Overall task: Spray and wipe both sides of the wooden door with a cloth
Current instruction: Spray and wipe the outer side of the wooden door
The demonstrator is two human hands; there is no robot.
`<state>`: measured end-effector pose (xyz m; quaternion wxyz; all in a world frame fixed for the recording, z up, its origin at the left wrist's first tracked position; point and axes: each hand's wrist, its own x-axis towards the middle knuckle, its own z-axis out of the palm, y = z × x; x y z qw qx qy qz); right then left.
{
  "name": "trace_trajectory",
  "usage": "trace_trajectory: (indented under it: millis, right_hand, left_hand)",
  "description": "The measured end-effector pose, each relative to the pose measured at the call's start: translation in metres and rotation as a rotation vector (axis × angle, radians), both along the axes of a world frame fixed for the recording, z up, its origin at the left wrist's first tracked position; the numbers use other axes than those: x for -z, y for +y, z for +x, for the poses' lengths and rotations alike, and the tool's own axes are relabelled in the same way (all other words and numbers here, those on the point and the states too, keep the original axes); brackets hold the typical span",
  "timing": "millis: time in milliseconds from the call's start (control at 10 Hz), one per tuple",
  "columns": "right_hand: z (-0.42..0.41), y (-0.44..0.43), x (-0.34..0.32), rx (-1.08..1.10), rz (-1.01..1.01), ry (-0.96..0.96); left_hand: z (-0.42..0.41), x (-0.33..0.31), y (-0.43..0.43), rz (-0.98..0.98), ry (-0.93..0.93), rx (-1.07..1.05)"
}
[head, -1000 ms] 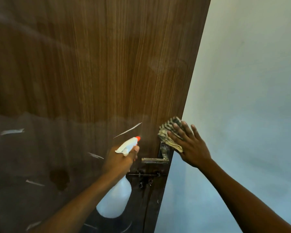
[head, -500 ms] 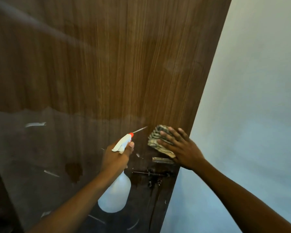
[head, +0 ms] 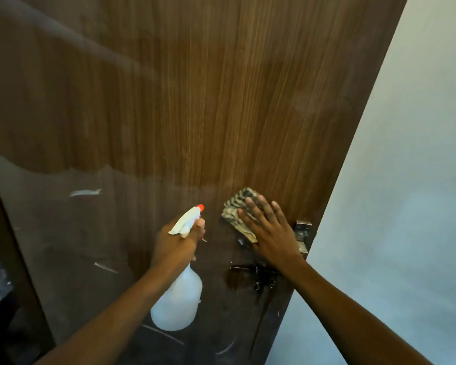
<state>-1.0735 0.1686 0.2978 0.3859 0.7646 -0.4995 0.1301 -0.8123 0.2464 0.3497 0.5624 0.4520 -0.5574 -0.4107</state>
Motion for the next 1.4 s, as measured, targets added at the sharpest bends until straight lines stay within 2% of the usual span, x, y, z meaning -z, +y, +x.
trace_trajectory:
  millis: [100, 200, 300, 400, 500, 700, 800, 900, 1000, 1100, 1200, 1300, 1400]
  right_hand:
    - [0.006, 0.011, 0.020, 0.114, -0.046, -0.147]
    - [0.061, 0.001, 0.009, 0.253, -0.044, -0.462]
    - [0.122, -0.013, -0.002, 0.226, -0.037, -0.636]
    - [0.156, -0.020, 0.020, 0.109, 0.008, -0.463]
    - [0.155, -0.017, 0.046, 0.153, 0.013, -0.479]
    - [0.203, -0.028, 0.022, 0.315, -0.088, -0.881]
    - [0.230, -0.035, 0.012, 0.273, -0.093, -0.923]
    - [0.252, -0.039, 0.027, 0.142, -0.058, -0.626]
    - [0.254, -0.035, 0.065, 0.081, -0.014, -0.445]
    - [0.247, -0.029, 0.077, 0.196, -0.031, -0.542]
    - [0.271, -0.038, 0.049, 0.269, -0.073, -0.692]
    - [0.306, -0.051, 0.016, 0.249, -0.122, -0.831]
    - [0.338, -0.058, 0.008, 0.170, -0.096, -0.713]
  left_hand:
    - [0.016, 0.008, -0.011, 0.144, 0.121, -0.056]
    - [0.033, 0.006, -0.017, 0.216, 0.180, -0.082]
    - [0.054, 0.003, -0.016, 0.161, 0.063, -0.104]
    - [0.075, 0.006, -0.017, 0.146, 0.007, -0.113]
    - [0.098, 0.007, -0.024, 0.178, 0.020, -0.117]
    - [0.146, 0.014, -0.039, 0.242, 0.056, -0.068]
    - [0.169, 0.017, -0.043, 0.224, 0.007, -0.083]
    - [0.189, 0.021, -0.049, 0.180, -0.030, -0.087]
    - [0.208, 0.025, -0.056, 0.167, -0.043, -0.082]
    - [0.227, 0.022, -0.066, 0.182, -0.053, -0.085]
    - [0.246, 0.011, -0.078, 0.175, -0.030, -0.111]
    - [0.262, 0.001, -0.085, 0.114, -0.033, -0.132]
    - [0.275, -0.006, -0.089, 0.057, -0.020, -0.140]
